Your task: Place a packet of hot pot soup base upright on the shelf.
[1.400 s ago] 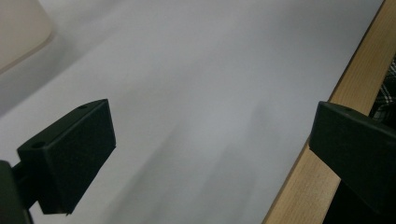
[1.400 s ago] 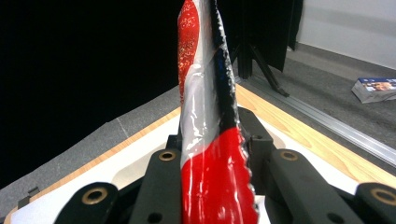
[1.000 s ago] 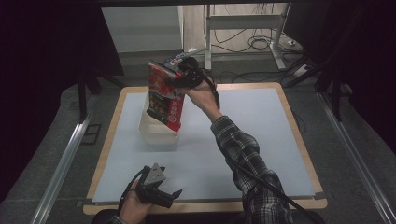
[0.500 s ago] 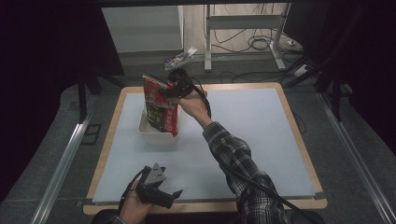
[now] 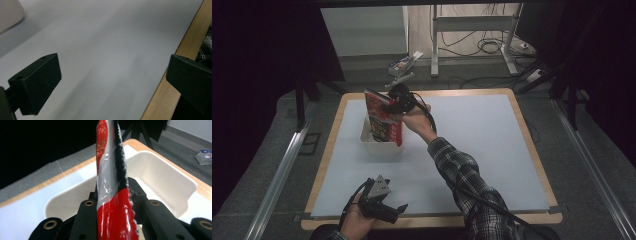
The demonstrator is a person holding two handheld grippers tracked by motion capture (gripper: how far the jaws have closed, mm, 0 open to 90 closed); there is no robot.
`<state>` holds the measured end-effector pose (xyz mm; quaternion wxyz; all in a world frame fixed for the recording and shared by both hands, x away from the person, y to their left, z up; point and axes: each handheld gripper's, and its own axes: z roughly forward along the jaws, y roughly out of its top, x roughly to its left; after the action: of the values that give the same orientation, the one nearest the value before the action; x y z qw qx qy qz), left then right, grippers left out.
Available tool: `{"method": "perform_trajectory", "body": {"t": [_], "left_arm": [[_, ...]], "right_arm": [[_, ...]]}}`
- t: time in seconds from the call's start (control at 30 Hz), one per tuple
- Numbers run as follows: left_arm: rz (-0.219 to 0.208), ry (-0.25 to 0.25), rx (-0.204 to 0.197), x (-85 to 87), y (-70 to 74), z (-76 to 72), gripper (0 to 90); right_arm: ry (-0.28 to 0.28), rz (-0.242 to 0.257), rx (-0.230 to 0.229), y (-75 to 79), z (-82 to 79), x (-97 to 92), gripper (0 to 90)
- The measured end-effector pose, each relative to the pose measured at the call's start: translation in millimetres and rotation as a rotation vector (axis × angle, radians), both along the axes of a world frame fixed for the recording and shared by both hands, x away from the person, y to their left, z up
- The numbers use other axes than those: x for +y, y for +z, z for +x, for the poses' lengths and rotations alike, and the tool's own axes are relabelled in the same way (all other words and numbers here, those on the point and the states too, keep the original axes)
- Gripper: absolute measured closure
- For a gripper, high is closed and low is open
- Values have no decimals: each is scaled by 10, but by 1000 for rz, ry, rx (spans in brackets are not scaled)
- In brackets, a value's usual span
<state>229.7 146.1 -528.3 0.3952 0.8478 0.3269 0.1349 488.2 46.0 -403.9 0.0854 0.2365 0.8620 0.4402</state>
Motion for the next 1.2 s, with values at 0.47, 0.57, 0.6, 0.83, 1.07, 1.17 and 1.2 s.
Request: {"method": "perform_trajectory", "body": {"t": [0.47,0.57,0.6,0.83,1.07,1.17,1.2], "left_arm": [[-10,6,-2,9,5,1,0],[-10,6,-3,9,5,1,0],[-10,7,-3,11,7,1,0],[-18,11,-6,15,10,1,0],[-33,15,-5,23,12,4,0],[-42,14,-6,27,14,5,0],[-44,14,-7,29,15,5,0]], "right_arm": [[19,-2,20,24,25,-32,463],[19,-39,-6,40,20,-19,345],[22,-44,-10,43,18,-20,302],[31,-44,-18,53,10,-100,138],[42,-28,-24,86,-10,-216,65],[50,-30,-25,113,-32,-264,48],[52,-29,-26,124,-42,-282,43]]}}
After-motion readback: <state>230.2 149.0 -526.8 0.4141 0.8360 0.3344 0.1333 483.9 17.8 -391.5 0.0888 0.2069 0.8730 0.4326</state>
